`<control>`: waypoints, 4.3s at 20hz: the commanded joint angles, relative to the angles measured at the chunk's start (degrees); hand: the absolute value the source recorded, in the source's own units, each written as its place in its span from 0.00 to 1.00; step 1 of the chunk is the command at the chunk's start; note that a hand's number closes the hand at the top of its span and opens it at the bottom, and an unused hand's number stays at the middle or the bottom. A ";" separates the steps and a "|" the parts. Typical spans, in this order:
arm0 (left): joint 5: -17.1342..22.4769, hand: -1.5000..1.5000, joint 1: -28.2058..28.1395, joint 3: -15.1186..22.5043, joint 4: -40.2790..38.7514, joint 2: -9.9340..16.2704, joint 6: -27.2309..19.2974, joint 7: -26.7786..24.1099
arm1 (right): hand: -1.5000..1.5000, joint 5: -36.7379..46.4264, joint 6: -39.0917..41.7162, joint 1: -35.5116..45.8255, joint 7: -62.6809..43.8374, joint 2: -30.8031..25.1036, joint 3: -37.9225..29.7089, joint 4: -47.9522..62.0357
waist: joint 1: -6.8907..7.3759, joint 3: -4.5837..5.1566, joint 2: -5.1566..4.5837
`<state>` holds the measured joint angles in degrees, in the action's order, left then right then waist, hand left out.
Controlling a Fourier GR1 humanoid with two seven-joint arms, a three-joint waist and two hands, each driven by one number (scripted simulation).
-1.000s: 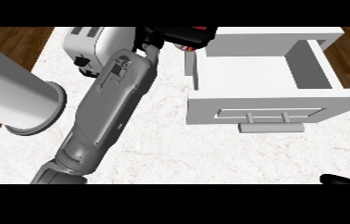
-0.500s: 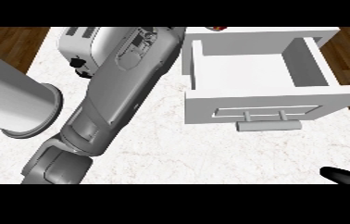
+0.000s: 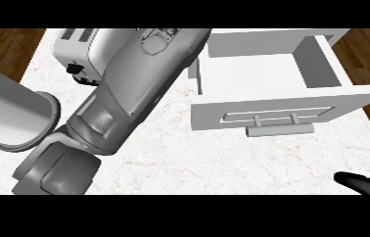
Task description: Pick up the can, place it into the drawer and close the drawer
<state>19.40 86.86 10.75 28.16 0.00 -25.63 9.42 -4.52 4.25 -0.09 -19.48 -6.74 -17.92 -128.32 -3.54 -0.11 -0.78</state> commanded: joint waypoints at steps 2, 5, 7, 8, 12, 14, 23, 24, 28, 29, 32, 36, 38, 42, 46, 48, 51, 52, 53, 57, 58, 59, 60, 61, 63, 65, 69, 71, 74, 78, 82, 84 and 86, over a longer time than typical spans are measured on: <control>3.47 1.00 2.75 3.33 -5.30 0.00 -2.01 -1.82 | 0.00 0.60 -1.10 3.88 -3.36 -1.23 1.08 -0.01 | -1.54 -0.03 -0.43; 4.21 1.00 3.68 5.45 -6.40 -0.01 -5.08 -2.91 | 0.00 -1.22 0.91 3.23 -1.18 -2.06 0.05 2.30 | -1.90 -0.09 -0.45; 4.06 0.00 5.42 3.89 -9.79 0.00 -6.16 -2.44 | 0.00 -0.44 0.65 0.00 -1.99 0.01 2.19 -2.64 | -2.69 -0.09 -0.62; 4.27 0.00 6.12 4.06 -9.24 0.00 -6.58 -3.13 | 0.00 -1.03 1.21 -0.52 0.62 -0.45 0.10 0.16 | -1.85 -0.10 -0.44; 6.44 0.00 4.61 6.59 -8.92 0.00 -9.82 -4.63 | 0.00 0.21 -1.11 3.73 -5.36 -1.02 2.24 -2.01 | -1.80 -0.02 -0.35; 6.80 0.00 5.97 6.40 -10.39 0.00 -10.14 -5.55 | 0.00 2.00 -0.44 3.35 -3.30 -1.42 2.73 -1.20 | -2.67 -0.07 -0.77; 11.10 0.00 5.98 7.31 -10.06 0.00 -12.29 -6.51 | 0.00 10.22 2.99 6.02 6.11 -6.16 4.96 3.22 | -2.20 -0.11 -0.91; 12.44 0.00 5.52 6.58 -9.39 0.00 -11.79 -6.88 | 0.00 11.24 4.07 9.09 3.74 -9.10 5.67 2.62 | -2.53 -0.03 -1.14; 13.70 0.00 5.93 6.08 -9.91 0.00 -11.75 -8.82 | 0.00 19.80 3.23 9.59 7.37 -9.53 9.60 6.36 | -1.39 -0.03 -1.20; 14.21 0.00 6.73 5.24 -9.80 0.00 -10.14 -8.11 | 0.00 21.39 4.01 10.46 10.03 -11.16 9.52 9.77 | -0.24 -0.03 -1.18; 15.70 0.00 4.38 4.11 -10.37 0.00 -10.89 -11.49 | 0.00 26.88 2.85 12.22 8.57 -11.93 12.26 9.77 | -0.31 0.02 -0.97; 15.30 0.00 6.57 5.65 -10.71 0.00 -11.07 -11.15 | 0.00 34.17 1.68 16.63 11.65 -12.99 16.44 17.58 | 0.58 -0.01 -0.78; 14.87 0.00 7.91 5.75 -12.06 0.00 -12.27 -9.80 | 0.00 38.62 -0.65 17.63 13.89 -12.31 18.54 23.06 | 1.41 -0.03 -0.74; 14.11 0.00 8.32 6.20 -12.14 0.00 -10.16 -9.30 | 0.00 45.62 -3.90 22.15 15.36 -11.28 22.14 33.07 | 3.38 0.02 -0.49; 13.77 0.00 7.61 6.20 -12.55 0.00 -10.75 -9.10 | 0.00 52.63 -8.85 23.55 17.37 -9.84 25.24 40.68 | 2.92 0.02 -0.19; 14.32 0.00 8.17 4.46 -11.64 1.32 -9.02 -9.32 | 0.00 55.93 -11.84 25.48 18.73 -8.72 26.64 46.10 | 3.81 0.05 -0.16; 14.03 0.00 7.33 3.56 -11.80 1.46 -9.35 -9.62 | 0.00 57.90 -13.32 29.33 18.98 -7.03 27.20 51.76 | 3.43 0.05 0.01; 13.39 0.00 5.13 4.32 -10.87 1.42 -9.98 -10.39 | 0.00 57.73 -17.63 28.99 22.24 -6.99 25.08 57.39 | 4.51 0.04 0.07; 13.34 0.00 7.61 4.11 -10.78 3.13 -9.08 -7.49 | 0.00 58.80 -17.00 32.23 20.59 -6.35 25.23 59.36 | 4.51 0.05 0.16; 12.17 0.00 4.04 4.75 -7.78 4.87 -8.92 -6.81 | 0.00 60.66 -20.51 38.99 20.70 -4.79 23.39 68.64 | 5.54 0.09 0.49; 11.30 0.00 5.19 5.70 -7.35 4.87 -9.04 -5.19 | 0.00 61.23 -24.19 38.94 22.31 -4.58 22.42 72.21 | 5.83 0.06 0.44; 12.04 0.00 4.37 4.67 -6.86 7.43 -6.50 -5.33 | 0.00 63.25 -26.29 40.10 20.60 -2.43 23.48 73.55 | 5.92 0.08 0.33; 11.65 0.00 2.07 5.03 -6.28 6.64 -6.82 -6.02 | 0.00 62.32 -27.29 41.02 22.94 -4.69 21.26 76.47 | 5.85 0.07 0.32; 11.22 0.00 0.81 5.43 -5.33 7.89 -6.19 -6.54 | 0.00 63.35 -29.23 41.92 23.17 -4.34 21.26 78.75 | 6.52 0.08 0.34; 11.58 0.00 -0.28 4.80 -4.14 9.33 -4.87 -5.56 | 0.00 64.92 -31.80 45.69 20.38 -2.50 20.52 82.08 | 6.44 0.10 0.31; 11.08 0.00 0.96 5.36 -2.99 8.40 -6.67 -2.96 | 0.00 65.68 -35.71 48.64 20.78 -2.16 19.11 86.94 | 7.03 0.06 0.29; 10.44 0.00 -0.70 6.00 0.88 10.45 -6.28 -0.77 | 0.00 67.08 -39.11 53.89 20.78 -2.40 17.67 94.57 | 8.21 0.08 0.35; 9.83 0.00 -2.28 6.34 1.50 9.93 -6.18 -1.64 | 0.00 67.25 -40.92 57.34 21.00 -1.67 16.93 97.93 | 7.86 0.07 -0.03; 9.73 0.00 -4.40 6.72 4.43 10.67 -6.41 -0.58 | 0.00 66.80 -40.86 61.80 21.21 -3.16 15.33 101.48 | 9.30 0.07 -0.11; 9.20 0.00 -6.78 6.89 7.29 14.83 -4.35 1.27 | 0.00 66.90 -42.92 64.76 22.03 -3.47 14.35 104.80 | 8.87 0.07 -0.09; 9.54 0.00 -8.64 7.03 11.06 16.12 -3.42 3.04 | 0.00 65.08 -43.51 66.01 25.50 -4.94 12.46 107.14 | 10.01 0.03 -0.28; 9.42 0.00 -9.48 7.40 12.03 16.16 -2.81 3.20 | 0.00 65.51 -41.61 70.17 22.88 -4.84 12.23 108.10 | 10.60 0.07 -0.50; 9.64 0.00 -12.83 7.54 14.52 15.42 -3.36 2.13 | 0.00 63.05 -41.94 69.95 25.14 -4.25 10.38 107.55 | 10.52 0.05 -0.26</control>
<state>28.90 77.00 18.06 39.73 14.99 -29.50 11.40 61.48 -36.12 64.47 5.28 -11.05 -4.36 -20.43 5.92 -0.39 -1.48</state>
